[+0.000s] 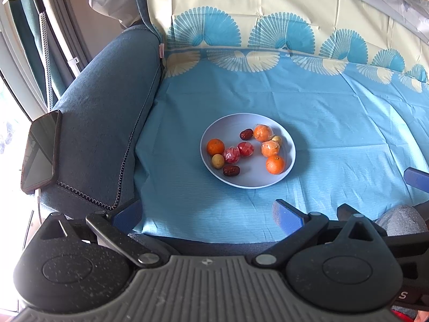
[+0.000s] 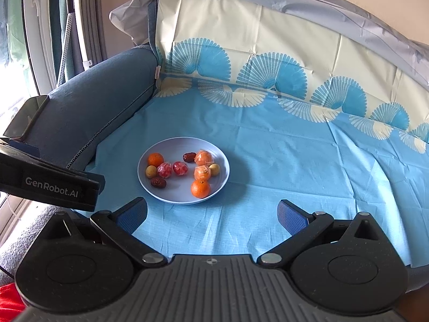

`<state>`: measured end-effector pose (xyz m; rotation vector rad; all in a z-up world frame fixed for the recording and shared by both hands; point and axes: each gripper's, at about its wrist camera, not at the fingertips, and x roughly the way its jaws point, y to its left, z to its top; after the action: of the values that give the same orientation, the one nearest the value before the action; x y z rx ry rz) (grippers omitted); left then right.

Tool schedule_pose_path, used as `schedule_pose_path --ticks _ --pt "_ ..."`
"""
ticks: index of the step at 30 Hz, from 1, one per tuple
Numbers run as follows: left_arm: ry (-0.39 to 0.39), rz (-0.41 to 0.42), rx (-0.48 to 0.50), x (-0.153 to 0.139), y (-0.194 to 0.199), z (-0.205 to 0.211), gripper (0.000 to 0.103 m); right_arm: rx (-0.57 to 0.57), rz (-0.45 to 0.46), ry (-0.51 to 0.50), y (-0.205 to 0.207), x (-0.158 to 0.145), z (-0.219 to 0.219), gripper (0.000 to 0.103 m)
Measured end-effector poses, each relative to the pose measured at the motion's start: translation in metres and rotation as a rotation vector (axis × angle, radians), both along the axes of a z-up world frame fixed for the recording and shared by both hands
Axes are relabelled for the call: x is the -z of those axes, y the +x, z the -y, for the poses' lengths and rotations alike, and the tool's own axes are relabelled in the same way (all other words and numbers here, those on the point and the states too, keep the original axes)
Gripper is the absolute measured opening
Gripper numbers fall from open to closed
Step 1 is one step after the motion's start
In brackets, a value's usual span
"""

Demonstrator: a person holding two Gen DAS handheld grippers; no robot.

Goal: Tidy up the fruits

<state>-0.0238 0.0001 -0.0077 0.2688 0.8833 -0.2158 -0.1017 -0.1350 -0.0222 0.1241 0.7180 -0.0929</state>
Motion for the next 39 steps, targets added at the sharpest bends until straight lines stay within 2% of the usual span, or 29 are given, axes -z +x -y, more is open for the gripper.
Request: schedule_pose_path --ticks 39 --pt "0.009 -0.017 -0.006 0.0044 0.0055 0.0015 0.103 -0.006 -0.002 -0.015 0.005 0.0007 0.0015 0.102"
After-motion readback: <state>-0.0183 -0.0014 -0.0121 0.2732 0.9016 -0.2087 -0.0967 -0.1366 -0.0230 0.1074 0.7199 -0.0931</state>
